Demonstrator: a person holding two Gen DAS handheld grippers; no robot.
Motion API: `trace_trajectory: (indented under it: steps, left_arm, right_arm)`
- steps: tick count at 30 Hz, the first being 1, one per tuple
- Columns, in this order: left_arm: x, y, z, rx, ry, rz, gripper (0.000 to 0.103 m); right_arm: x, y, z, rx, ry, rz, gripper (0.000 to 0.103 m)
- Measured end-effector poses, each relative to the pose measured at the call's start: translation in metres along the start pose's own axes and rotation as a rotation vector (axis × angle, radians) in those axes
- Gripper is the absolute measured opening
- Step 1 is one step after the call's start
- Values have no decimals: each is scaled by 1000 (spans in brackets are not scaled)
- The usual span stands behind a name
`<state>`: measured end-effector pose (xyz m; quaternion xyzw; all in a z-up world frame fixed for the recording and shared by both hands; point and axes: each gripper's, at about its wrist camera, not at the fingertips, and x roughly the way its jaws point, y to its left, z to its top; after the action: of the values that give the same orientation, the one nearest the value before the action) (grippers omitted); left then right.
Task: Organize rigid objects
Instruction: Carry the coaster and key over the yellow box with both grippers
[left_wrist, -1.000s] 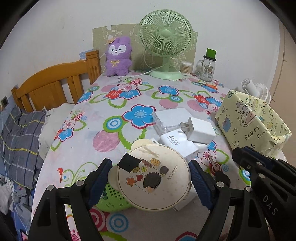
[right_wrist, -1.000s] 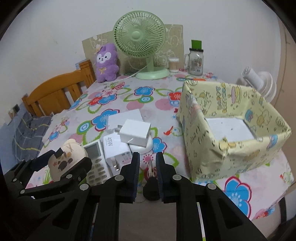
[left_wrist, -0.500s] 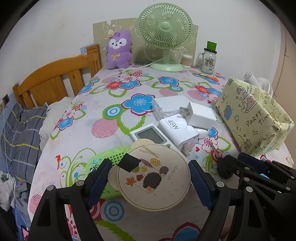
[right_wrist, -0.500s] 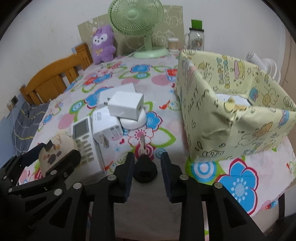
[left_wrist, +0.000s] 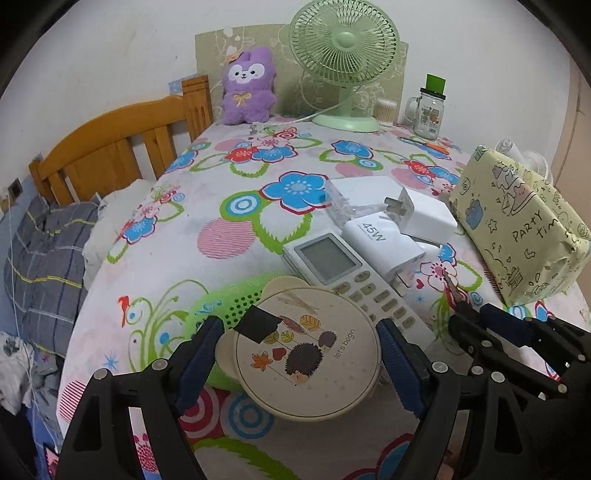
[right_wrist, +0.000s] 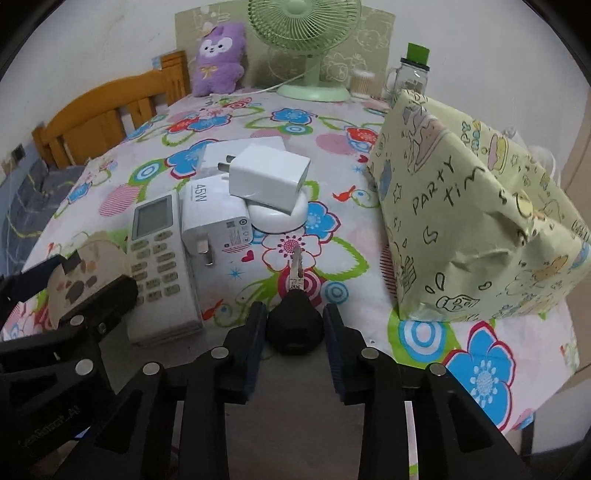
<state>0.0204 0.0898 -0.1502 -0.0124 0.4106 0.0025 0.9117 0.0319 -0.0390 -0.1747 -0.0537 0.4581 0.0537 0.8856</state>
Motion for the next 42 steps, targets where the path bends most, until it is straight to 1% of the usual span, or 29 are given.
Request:
trace_trajectory:
  steps: [3, 9, 18, 26, 32, 36, 42]
  left_arm:
    - [-1, 1, 2, -3, -5, -13, 85]
    - [-8, -3, 7, 5, -25, -12, 85]
    - [-25, -13, 16, 6, -61, -23, 85]
    - [-47, -26, 29, 5, -107, -4, 85]
    - [-61, -35, 40, -2, -126, 12, 85]
    - [-69, -43, 48, 1, -146, 34, 85]
    - [-75, -61, 60, 6, -164, 34, 85]
  right_arm:
    - [0, -5, 2, 29, 9, 26, 34]
    - [-21, -8, 15, 35, -64, -1, 34]
    - [-46, -18, 26, 49, -117, -10, 34]
    - [-68, -31, 35, 50, -165, 5, 34]
    - [-84, -43, 43, 41, -198, 28, 34]
    - [-93, -51, 50, 39, -220, 45, 34]
    - [-100, -73, 58, 61, -244, 64, 34]
